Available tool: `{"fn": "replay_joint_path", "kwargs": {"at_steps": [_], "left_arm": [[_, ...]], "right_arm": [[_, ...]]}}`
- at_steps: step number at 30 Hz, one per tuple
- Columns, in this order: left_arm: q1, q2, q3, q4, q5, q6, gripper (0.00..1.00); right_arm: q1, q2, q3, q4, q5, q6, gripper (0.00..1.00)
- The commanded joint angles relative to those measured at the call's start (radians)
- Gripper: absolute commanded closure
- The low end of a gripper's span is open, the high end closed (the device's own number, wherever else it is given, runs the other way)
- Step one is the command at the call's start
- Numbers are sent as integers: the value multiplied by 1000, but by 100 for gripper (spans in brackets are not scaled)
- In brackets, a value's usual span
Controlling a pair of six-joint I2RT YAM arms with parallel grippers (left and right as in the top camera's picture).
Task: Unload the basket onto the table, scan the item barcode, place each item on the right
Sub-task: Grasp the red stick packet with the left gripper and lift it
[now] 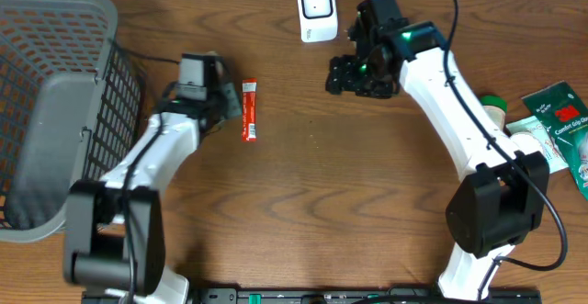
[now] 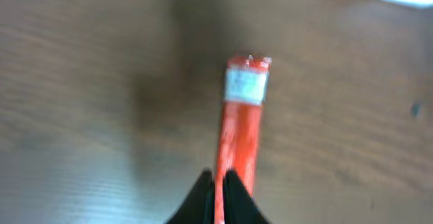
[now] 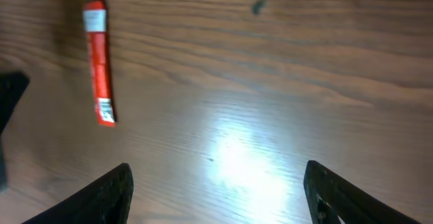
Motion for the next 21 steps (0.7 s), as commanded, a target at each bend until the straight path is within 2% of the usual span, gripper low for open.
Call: {"fn": "replay_joint_path", "kwargs": {"at_steps": [1,6,10,13,21], "left_arm": [[-18,70,10,79,-117,15,93],[-26,182,10,204,-188,15,93],[-27,253,10,214,-185,-5,93],[-30,292,10,209,-89,-26,93],[-66,302,10,183,344,-26,93]], "right_arm": [[-19,1,12,-6,1,-31,24],[-40,1,12,-13,1,-46,24],[-44,1,12,-18,1,-62,24],[-46,1,12,-20,1,-64,24],[-60,1,12,-37,1,-68,23]]}}
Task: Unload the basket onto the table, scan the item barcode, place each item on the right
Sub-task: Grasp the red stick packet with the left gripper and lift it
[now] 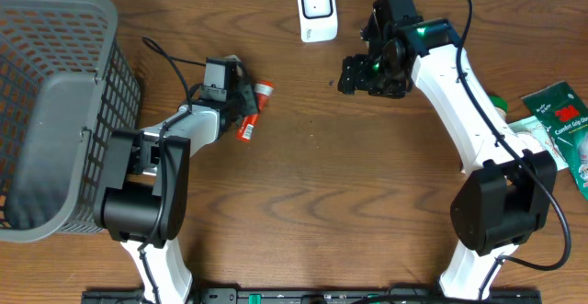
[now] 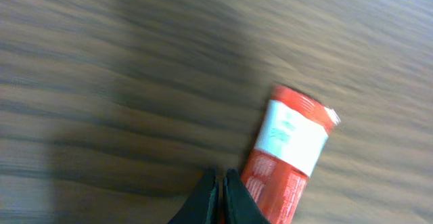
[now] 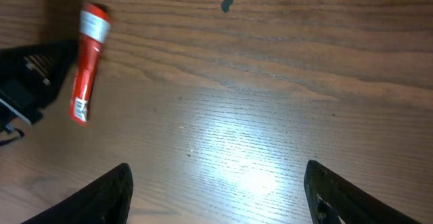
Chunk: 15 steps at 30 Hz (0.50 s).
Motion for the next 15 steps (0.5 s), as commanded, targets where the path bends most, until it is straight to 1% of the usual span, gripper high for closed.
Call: {"fn": "replay_joint_path", "kwargs": {"at_steps": [1,3,7,10,13,15], "left_arm": [[-38,52,-14,-32,249,-6,93],[-62,52,-14,-60,288,-7,92],[-104,51,-14,-110,286,-6,92],[-116,41,-14,-110,286,-6,92],[-117,6,-14,-109,281,-6,93],[-116,-38,-14,-109,245,-6,93]], "right_arm": [[-12,1,12,-5,-1,-16,23],[-13,1,12,-8,-1,-16,23],[-13,1,12,-18,-1,-27,23],[-13,1,12,-28,-2,-61,23],[-8,1,12,-46,-2,-100,20],[-9,1,12,-49,-2,-118,18]]}}
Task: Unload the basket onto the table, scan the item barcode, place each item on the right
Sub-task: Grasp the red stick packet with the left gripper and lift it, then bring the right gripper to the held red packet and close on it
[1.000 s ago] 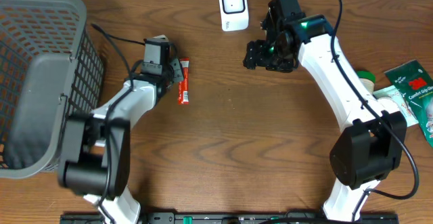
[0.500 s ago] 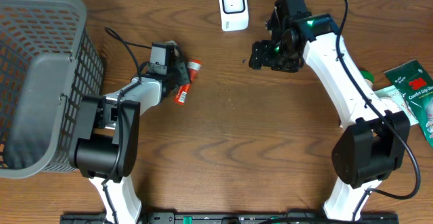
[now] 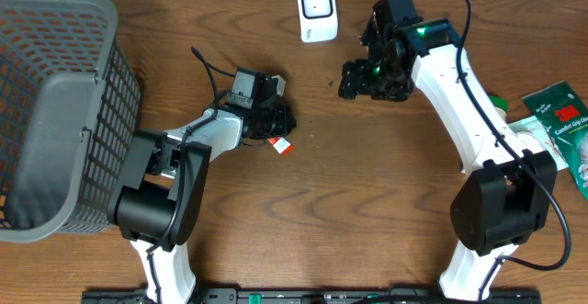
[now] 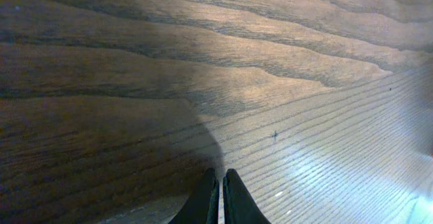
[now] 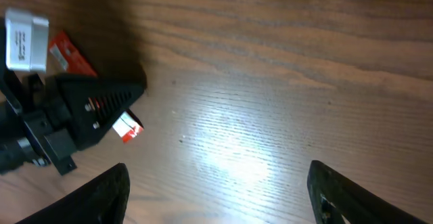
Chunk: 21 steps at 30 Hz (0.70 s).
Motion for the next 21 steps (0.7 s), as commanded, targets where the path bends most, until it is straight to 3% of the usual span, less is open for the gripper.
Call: {"fn": "replay_joint_path", "kwargs": {"at_steps": [1,6,12,21], "left_arm": [[3,-66,-14,-11,-61,2,93],[3,-217,-14,-34,-167,-14,93],[20,-294,-14,-170,-331,-63,92],[166,-293,-14,-363,-325,-80,91]], "right_arm": [[-9,1,12,-3,-2,-65,18],[-6,1,12,-2,-30,-64,21],[62,11,11,32,-82,-92,26],[263,100,11,96,45,-110,28]]}}
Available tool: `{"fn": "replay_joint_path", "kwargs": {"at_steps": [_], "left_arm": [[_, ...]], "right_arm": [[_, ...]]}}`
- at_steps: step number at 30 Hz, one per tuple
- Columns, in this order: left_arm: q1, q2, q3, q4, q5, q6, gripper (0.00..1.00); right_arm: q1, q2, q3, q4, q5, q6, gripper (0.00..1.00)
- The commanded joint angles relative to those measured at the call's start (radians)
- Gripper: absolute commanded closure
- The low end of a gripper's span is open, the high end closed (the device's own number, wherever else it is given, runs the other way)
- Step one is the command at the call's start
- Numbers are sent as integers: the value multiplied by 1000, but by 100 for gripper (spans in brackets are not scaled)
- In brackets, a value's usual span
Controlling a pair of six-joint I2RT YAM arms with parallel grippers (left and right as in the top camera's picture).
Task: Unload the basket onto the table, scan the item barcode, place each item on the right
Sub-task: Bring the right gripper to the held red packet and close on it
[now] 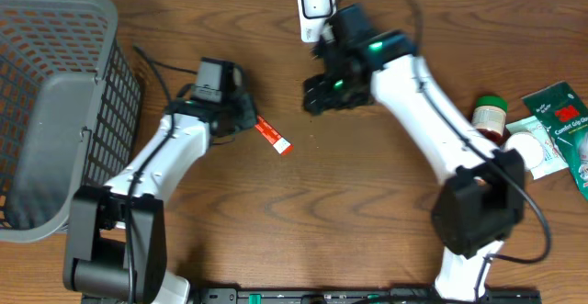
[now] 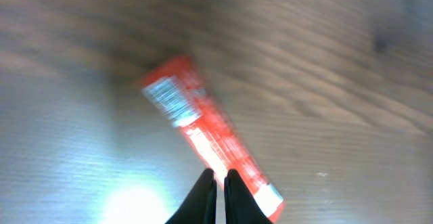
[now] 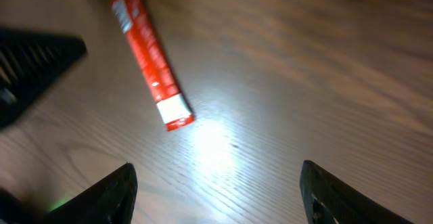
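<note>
A slim red packet (image 1: 273, 136) lies flat and slantwise on the wooden table, its barcode end toward the upper left. It also shows in the left wrist view as the packet (image 2: 210, 139) and in the right wrist view as the packet (image 3: 152, 68). My left gripper (image 1: 248, 120) is shut, its tips (image 2: 218, 176) just over the packet's left edge, with nothing between them. My right gripper (image 1: 317, 97) hovers open above and to the right of the packet, fingers (image 3: 111, 193) wide apart. The white scanner (image 1: 315, 10) stands at the far edge.
A grey mesh basket (image 1: 55, 111) fills the left side. At the right edge lie green packets (image 1: 562, 111), a green-lidded jar (image 1: 490, 113) and a white item (image 1: 535, 152). The left arm's cable (image 1: 165, 70) trails toward the basket.
My left gripper has drawn back to the left, so the whole packet shows, lying slantwise. My right gripper has moved left, now close above the packet, still open.
The packet first lay upright beside my shut left gripper. Then it was tilted with its far end to the right. Then it lay further right, half under the gripper. Now it rests diagonally mid-table, with the right gripper over it.
</note>
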Motion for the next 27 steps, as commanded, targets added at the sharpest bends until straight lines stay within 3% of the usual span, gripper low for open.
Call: {"fn": "replay_joint_path", "kwargs": {"at_steps": [1,9,16,21,27], "left_arm": [[56,4,-3,-42,-28,-6,91],[150,4,-3,-113,19,43,86],[193,4,-3,-151,29,73,84],[204,4,-3,-183,28,92,83],[210,4,-3,-200,28,119,78]], "right_arm": [[76,64,11,21,84,-29,28],[206,192,11,117,382,-34,27],[256,258,11,167,392,-54,28],[265,286,11,155,389,-54,39],[266,332,11,163,365,-54,43]]}}
